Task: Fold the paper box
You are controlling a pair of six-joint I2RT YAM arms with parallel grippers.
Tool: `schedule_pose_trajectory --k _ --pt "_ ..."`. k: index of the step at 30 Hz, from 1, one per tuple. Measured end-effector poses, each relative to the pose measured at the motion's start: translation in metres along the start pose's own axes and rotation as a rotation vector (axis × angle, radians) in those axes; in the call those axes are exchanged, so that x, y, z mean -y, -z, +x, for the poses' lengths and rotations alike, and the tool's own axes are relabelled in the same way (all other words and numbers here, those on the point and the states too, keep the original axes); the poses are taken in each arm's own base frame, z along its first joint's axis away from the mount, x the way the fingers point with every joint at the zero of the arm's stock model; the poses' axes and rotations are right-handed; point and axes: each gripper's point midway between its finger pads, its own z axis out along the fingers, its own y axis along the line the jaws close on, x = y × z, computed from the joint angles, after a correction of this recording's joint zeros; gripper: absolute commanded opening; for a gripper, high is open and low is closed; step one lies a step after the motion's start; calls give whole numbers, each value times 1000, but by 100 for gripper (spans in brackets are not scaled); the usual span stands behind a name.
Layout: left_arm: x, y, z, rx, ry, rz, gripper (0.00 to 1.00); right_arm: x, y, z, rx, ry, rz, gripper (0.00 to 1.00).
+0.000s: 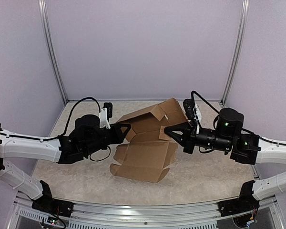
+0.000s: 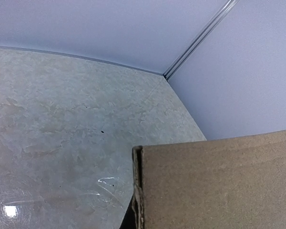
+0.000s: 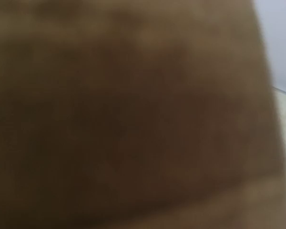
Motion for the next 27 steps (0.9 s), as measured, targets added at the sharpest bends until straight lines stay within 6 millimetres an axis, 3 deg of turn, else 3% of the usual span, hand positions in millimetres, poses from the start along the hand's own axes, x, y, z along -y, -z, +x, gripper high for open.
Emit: schedule_pose_trajectory --k 8,14,21,27 --pt "-7 3 1 -19 -40 -25 0 7 0 18 -72 24 49 0" --pt "-9 4 0 -16 -58 -41 0 7 4 20 -89 31 56 0" --pt "-12 7 -9 23 -91 -69 0 7 23 13 -89 41 80 0" --pt "-26 16 -18 79 -124 -146 0 6 44 11 -101 50 98 0"
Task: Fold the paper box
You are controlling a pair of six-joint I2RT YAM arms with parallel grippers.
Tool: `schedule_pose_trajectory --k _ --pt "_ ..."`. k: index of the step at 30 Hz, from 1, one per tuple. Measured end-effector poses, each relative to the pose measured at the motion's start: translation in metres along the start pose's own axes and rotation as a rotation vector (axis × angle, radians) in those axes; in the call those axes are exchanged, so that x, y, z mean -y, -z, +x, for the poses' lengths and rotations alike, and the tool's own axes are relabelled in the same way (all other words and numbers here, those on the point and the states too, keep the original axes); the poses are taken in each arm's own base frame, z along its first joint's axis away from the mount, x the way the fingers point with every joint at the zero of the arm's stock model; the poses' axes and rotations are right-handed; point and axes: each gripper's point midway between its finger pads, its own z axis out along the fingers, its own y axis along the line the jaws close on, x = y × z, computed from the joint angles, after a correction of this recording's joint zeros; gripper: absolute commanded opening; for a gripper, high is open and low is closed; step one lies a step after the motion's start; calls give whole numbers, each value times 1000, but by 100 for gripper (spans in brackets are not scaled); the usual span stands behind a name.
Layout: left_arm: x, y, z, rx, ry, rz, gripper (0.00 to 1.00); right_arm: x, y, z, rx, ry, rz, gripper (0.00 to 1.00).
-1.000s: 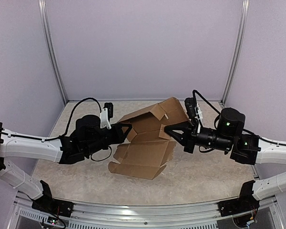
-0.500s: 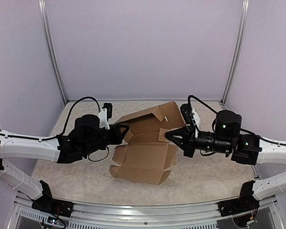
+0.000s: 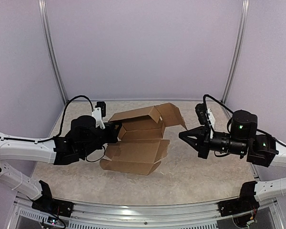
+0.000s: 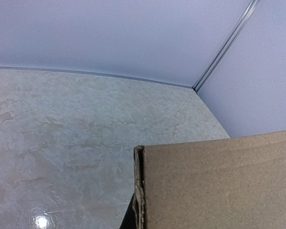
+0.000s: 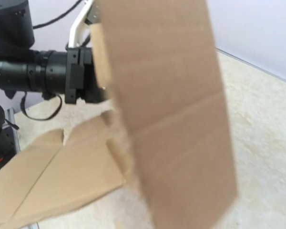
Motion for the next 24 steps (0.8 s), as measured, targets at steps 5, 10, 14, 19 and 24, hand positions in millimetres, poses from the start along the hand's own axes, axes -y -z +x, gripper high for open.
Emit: schedule_pose_trajectory --k 5,10,14,19,24 --pt "-15 6 -4 33 -37 -69 0 6 11 12 -58 25 39 8" --pt "-22 10 -7 54 -77 -107 0 17 20 14 -123 76 104 29" --pt "-26 14 -6 56 -113 -121 0 21 27 -1 -117 127 141 40" --pt "-26 17 -1 47 -156 -120 0 20 29 -18 -102 182 142 49" --pt "-23 19 4 40 -189 -118 0 16 17 -22 -119 210 114 52"
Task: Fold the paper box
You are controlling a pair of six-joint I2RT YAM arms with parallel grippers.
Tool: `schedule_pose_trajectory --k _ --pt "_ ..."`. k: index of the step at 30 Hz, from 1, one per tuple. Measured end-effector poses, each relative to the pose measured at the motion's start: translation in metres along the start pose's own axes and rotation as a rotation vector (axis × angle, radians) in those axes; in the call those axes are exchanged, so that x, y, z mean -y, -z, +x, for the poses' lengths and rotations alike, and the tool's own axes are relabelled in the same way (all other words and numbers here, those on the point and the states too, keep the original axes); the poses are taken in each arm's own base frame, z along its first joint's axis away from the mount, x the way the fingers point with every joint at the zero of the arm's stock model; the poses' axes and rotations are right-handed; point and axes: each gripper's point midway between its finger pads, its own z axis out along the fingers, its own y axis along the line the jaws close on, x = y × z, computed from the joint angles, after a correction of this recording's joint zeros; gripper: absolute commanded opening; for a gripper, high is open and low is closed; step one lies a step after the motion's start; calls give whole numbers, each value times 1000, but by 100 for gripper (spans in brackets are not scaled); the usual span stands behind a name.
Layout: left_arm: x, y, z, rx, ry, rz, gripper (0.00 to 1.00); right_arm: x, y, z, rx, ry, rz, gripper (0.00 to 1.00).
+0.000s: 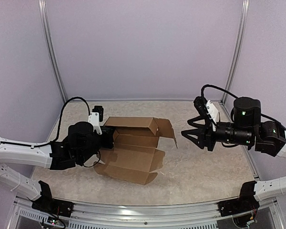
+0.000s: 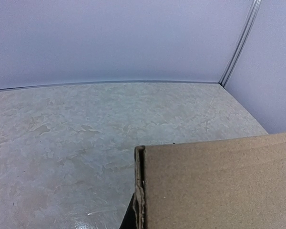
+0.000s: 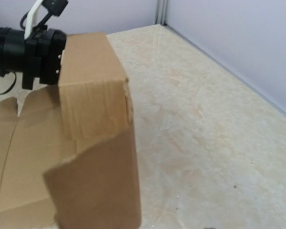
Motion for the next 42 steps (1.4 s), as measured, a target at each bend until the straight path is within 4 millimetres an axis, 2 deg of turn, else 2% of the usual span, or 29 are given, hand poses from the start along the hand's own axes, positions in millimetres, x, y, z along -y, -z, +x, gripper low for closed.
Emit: schedule_pose_trajectory --k 10,30,42 --pt "3 6 -3 17 -39 -7 0 -20 -30 13 -81 15 -108 55" --pt "7 14 -3 36 -100 -36 0 -38 -56 12 -87 7 -209 54" --pt "6 15 -3 40 -106 -52 0 -42 -75 21 -111 -18 -224 53"
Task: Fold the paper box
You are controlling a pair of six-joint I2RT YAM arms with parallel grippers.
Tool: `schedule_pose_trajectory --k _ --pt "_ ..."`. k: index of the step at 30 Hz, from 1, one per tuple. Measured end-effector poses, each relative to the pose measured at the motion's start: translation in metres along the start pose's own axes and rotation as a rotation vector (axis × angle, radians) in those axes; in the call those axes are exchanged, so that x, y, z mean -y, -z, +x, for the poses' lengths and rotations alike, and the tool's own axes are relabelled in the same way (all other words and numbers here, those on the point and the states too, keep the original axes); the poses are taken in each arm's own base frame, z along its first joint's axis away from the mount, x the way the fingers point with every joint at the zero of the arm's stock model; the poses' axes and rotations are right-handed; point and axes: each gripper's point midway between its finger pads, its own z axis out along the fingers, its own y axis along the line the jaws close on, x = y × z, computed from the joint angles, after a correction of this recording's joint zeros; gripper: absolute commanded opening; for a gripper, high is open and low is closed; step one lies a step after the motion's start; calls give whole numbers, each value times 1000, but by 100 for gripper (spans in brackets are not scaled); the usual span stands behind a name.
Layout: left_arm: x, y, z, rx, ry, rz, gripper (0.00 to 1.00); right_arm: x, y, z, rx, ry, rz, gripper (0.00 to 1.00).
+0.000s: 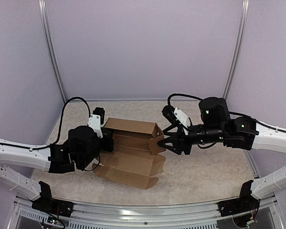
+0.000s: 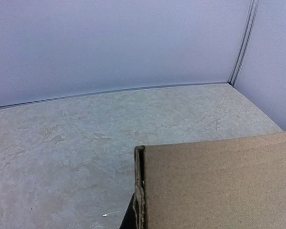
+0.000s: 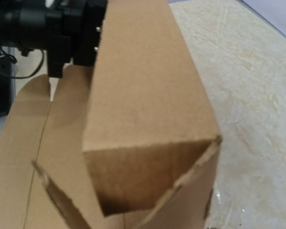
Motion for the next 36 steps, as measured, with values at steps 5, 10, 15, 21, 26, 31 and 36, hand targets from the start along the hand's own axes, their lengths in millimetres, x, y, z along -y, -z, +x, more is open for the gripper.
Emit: schedule_pose_trajectory --k 5,10,15,21,26,31,36 --pt "-3 0 2 -9 8 -17 0 5 -5 -1 16 -25 44 52" --pt "-7 -2 0 -17 20 -58 0 6 -12 3 51 -43 111 51" --pt "-9 -3 3 -35 27 -94 0 6 -27 9 60 -44 173 50" --pt "-13 -3 3 -48 34 -126 0 7 -42 6 95 -34 257 48" --pt "-18 -2 6 -59 23 -155 0 14 -52 10 95 -19 349 48" --pt "-20 -1 9 -65 24 -173 0 20 -58 14 97 -9 450 47" --pt "-19 0 7 -62 35 -188 0 30 -59 11 131 -20 537 40"
